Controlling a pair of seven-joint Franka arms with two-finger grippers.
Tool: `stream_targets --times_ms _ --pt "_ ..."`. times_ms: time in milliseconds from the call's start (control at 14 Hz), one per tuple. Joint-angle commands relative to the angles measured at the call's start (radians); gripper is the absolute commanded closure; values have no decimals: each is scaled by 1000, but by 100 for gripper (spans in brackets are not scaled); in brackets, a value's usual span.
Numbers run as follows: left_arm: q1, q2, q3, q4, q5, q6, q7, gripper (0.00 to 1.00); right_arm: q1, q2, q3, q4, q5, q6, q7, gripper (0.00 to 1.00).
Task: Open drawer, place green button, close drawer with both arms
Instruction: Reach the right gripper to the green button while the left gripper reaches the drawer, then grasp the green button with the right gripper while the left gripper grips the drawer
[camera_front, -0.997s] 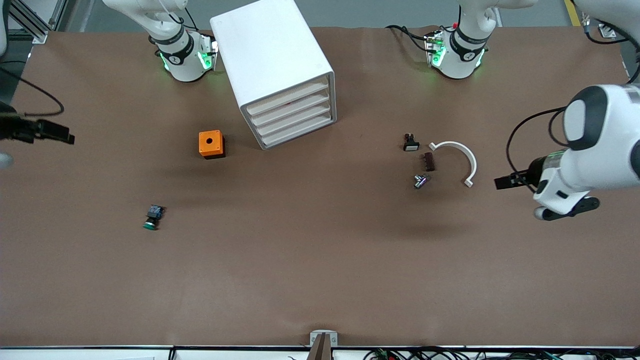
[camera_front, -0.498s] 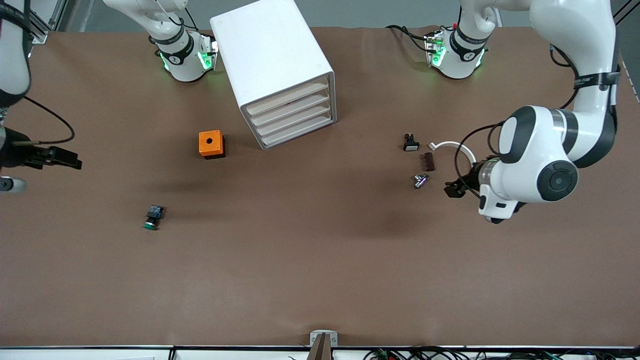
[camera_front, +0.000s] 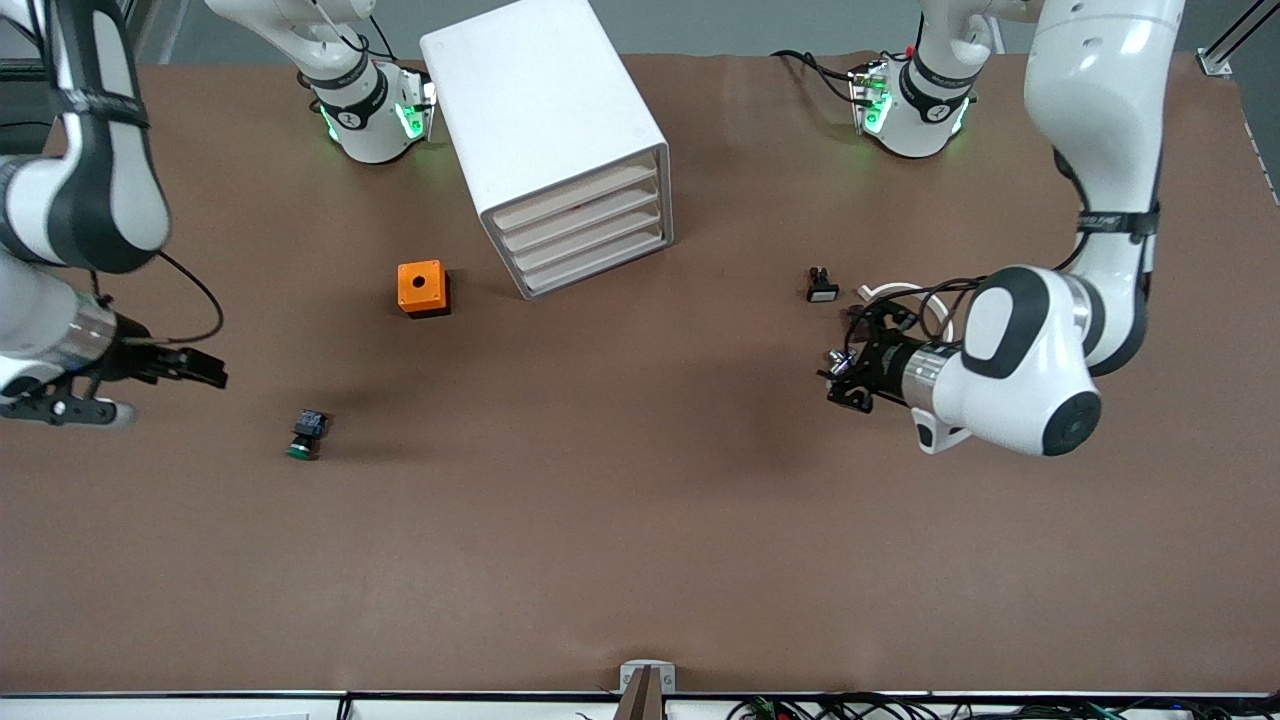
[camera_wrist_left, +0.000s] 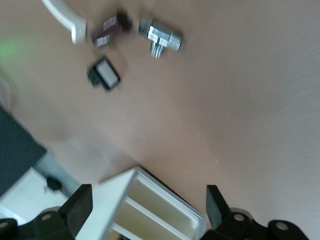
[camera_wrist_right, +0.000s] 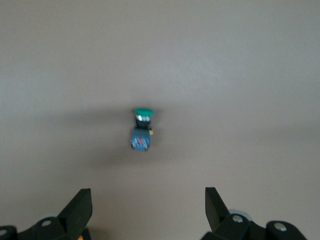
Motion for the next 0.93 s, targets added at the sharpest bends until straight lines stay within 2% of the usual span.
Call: stream_targets --times_ms 0,214,498,712,854 --pt "-2 71 -43 45 -84 -25 -201 0 14 65 -1 -71 8 181 76 0" --pt "-2 126 -112 66 -132 -25 -391 0 16 143 -1 -75 10 264 102 0" --pt "-5 216 -208 63 -176 -25 -526 0 23 208 2 -75 13 306 225 0" --pt "-14 301 -248 63 -237 -51 -614 0 31 254 2 -76 25 338 231 0" --pt "-49 315 -250 62 -256 -73 -631 0 31 272 2 -94 53 363 231 0"
